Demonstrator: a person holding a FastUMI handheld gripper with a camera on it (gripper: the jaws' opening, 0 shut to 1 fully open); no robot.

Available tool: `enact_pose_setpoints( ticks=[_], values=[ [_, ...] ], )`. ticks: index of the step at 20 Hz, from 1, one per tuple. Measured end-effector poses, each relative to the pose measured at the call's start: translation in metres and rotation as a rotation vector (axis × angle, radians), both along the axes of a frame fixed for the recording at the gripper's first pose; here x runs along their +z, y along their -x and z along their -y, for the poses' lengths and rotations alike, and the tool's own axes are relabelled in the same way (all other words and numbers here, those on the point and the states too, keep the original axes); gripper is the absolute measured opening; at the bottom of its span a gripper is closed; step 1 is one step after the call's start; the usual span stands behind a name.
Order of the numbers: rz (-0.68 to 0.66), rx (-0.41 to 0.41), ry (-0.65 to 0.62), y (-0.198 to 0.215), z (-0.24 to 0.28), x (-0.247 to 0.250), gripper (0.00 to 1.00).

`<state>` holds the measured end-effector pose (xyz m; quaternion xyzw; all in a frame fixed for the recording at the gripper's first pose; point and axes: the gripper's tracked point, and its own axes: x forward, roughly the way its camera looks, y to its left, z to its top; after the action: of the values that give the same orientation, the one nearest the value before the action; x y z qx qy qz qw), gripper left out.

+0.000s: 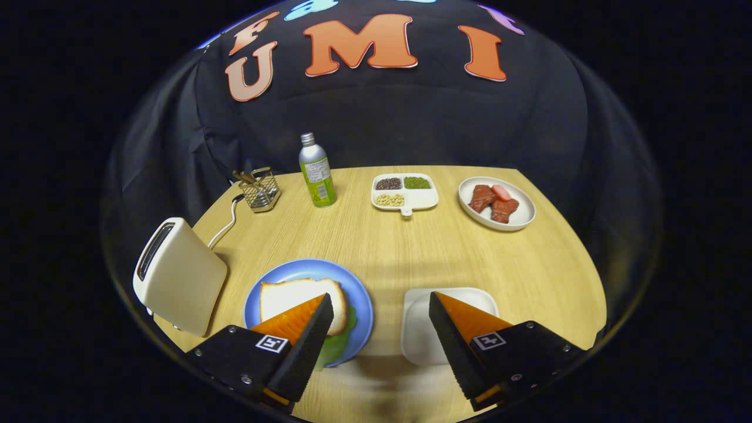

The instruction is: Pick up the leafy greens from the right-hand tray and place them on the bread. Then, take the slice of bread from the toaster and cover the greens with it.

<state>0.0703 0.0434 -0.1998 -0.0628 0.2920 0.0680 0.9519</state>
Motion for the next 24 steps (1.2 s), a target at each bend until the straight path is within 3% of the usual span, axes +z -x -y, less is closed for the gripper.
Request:
enact_pose_setpoints(
  ticks=[6, 13, 24],
  values=[
    [0.141, -0.055, 0.039, -0.004, 0.054, 0.079, 0.98],
    [0.314, -0.074, 0.034, 0.001, 0.076, 0.165, 0.98],
    [0.449, -0.109, 0.024, 0.010, 0.091, 0.217, 0.98]
  ],
)
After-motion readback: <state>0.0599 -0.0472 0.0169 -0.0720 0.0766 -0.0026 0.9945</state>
